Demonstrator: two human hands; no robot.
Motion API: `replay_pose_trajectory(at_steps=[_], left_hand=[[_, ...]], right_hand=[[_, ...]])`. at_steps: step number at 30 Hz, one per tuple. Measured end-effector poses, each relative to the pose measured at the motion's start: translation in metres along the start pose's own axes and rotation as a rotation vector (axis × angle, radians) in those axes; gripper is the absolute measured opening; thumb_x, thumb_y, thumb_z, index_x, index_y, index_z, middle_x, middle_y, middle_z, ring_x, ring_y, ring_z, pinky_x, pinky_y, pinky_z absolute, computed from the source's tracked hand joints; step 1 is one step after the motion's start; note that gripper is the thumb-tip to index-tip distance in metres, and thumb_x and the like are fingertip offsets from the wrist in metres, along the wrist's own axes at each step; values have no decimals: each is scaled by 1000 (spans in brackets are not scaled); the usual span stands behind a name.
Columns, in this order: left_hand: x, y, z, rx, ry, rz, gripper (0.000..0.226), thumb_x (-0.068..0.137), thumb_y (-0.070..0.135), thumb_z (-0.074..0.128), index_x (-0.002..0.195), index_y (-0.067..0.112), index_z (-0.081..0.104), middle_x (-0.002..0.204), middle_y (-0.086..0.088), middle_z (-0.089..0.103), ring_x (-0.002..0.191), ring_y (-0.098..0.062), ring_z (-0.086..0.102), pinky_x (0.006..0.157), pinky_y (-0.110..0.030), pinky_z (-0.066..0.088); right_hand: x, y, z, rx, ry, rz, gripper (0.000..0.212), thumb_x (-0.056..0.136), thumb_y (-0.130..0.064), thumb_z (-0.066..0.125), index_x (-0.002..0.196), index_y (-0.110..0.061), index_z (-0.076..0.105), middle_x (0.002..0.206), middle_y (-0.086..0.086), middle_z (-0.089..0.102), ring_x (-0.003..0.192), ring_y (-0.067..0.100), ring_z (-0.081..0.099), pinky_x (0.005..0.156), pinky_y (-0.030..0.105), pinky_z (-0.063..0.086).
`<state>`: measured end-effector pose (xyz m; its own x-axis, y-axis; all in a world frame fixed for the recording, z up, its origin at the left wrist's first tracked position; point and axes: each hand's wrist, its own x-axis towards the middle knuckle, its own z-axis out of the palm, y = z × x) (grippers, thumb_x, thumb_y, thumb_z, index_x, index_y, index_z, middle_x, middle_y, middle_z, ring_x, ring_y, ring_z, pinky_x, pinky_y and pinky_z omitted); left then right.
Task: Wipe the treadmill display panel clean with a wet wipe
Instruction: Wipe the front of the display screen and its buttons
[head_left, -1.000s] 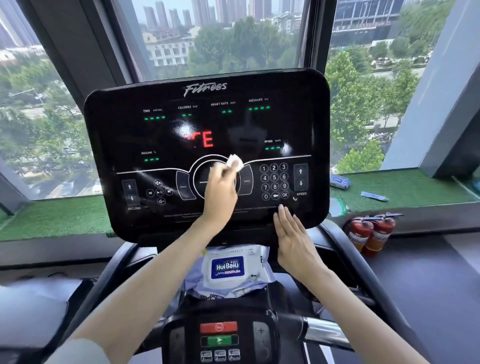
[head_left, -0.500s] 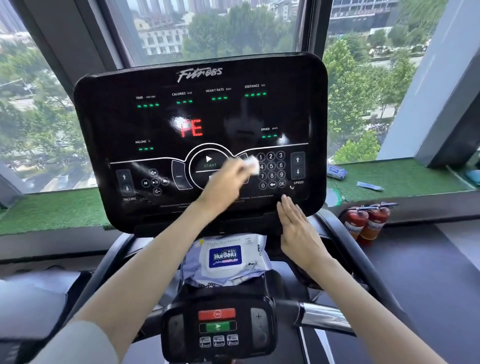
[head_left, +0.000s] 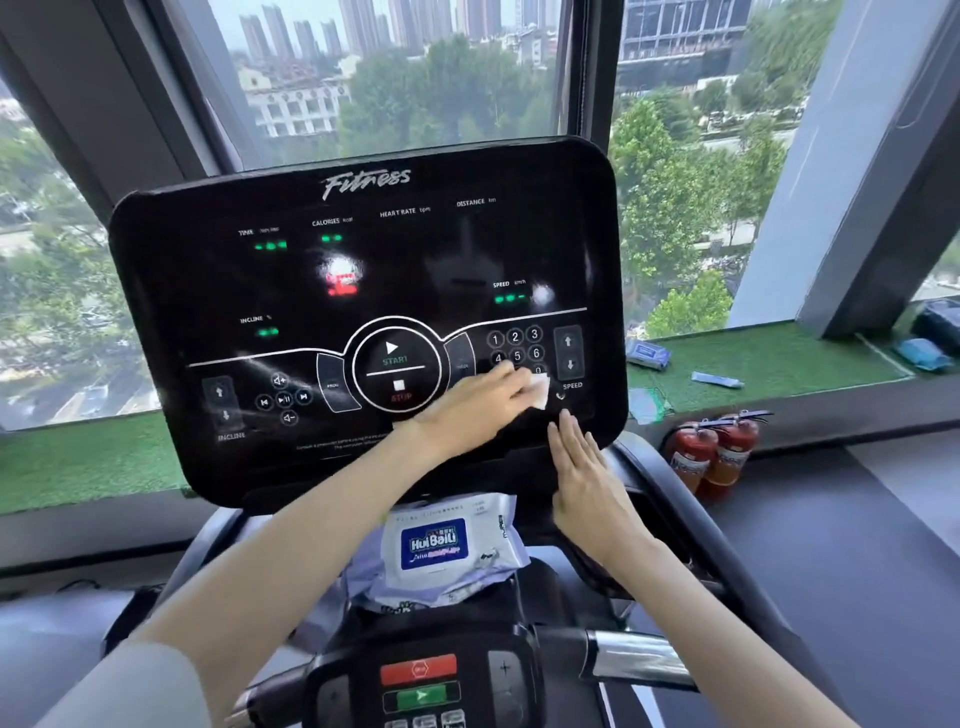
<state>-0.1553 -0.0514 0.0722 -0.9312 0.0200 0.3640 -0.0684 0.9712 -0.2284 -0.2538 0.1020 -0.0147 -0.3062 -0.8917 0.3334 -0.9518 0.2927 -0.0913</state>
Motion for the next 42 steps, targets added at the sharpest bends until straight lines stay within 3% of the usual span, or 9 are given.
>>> replay_pose_trajectory(at_steps=[5, 10, 15, 19, 24, 30, 35, 40, 42], left_hand=[[16, -23, -10, -149, 448, -617, 46, 79, -13, 53, 118, 10, 58, 99, -3, 46, 85, -21, 45, 61, -32, 49], [16, -14, -10, 67, 134, 13, 57, 66, -15, 52, 117, 9, 55, 100, -4, 52, 84, -21, 49, 55, -27, 49], [46, -31, -23, -196, 565, -687, 46, 81, -13, 53, 121, 9, 58, 92, -10, 50, 82, -22, 49, 65, -27, 45], [48, -15, -17, -50, 194, -154, 50, 74, -17, 57, 118, 8, 59, 96, -8, 51, 84, -20, 46, 52, -31, 48], [74, -24, -29, -203, 522, -614, 39, 80, -13, 55, 114, 6, 62, 92, -10, 52, 83, -23, 48, 64, -30, 46], [39, 1, -4, 35, -195, 233, 65, 71, -14, 56, 132, 5, 46, 112, -7, 52, 97, -22, 45, 62, -29, 50], [60, -8, -16, -170, 222, -398, 56, 73, -18, 53, 123, 9, 56, 98, -8, 49, 89, -19, 42, 59, -34, 51], [40, 12, -10, 17, -226, 276, 58, 74, -14, 54, 129, 4, 48, 114, -10, 51, 100, -25, 46, 60, -29, 44], [47, 1, -11, 47, -140, 124, 57, 68, -15, 55, 121, 5, 53, 106, -10, 52, 95, -25, 48, 58, -28, 44]], right_hand=[[0, -1, -1, 37, 8, 14, 84, 53, 5, 61, 134, 11, 39, 142, 31, 33, 133, 39, 34, 108, 43, 24], [-1, 2, -5, 30, -3, -14, 83, 58, 2, 58, 137, 11, 34, 145, 30, 28, 136, 38, 29, 110, 41, 17], [-1, 0, -4, 32, -4, -2, 85, 48, 0, 64, 130, 12, 44, 138, 31, 40, 128, 40, 41, 104, 45, 28], [-1, 2, -7, 12, -11, -13, 87, 44, -3, 67, 128, 11, 47, 136, 30, 43, 126, 38, 44, 103, 42, 30], [-2, 1, -8, -4, 0, -18, 88, 43, -6, 69, 127, 10, 48, 135, 29, 45, 126, 36, 45, 103, 41, 33], [-9, 0, -12, -3, 10, -4, 86, 43, -4, 73, 125, 9, 52, 129, 27, 52, 121, 33, 52, 97, 42, 43], [-14, -2, -8, 6, 64, 29, 86, 47, 2, 72, 129, 9, 48, 132, 26, 50, 123, 33, 50, 100, 42, 37], [-18, -7, -11, -52, 51, 11, 80, 47, -2, 73, 124, 7, 54, 129, 25, 53, 121, 31, 52, 97, 43, 45], [-20, -8, -9, -56, 63, 14, 78, 47, -3, 73, 123, 7, 56, 128, 24, 55, 120, 30, 53, 98, 43, 45]])
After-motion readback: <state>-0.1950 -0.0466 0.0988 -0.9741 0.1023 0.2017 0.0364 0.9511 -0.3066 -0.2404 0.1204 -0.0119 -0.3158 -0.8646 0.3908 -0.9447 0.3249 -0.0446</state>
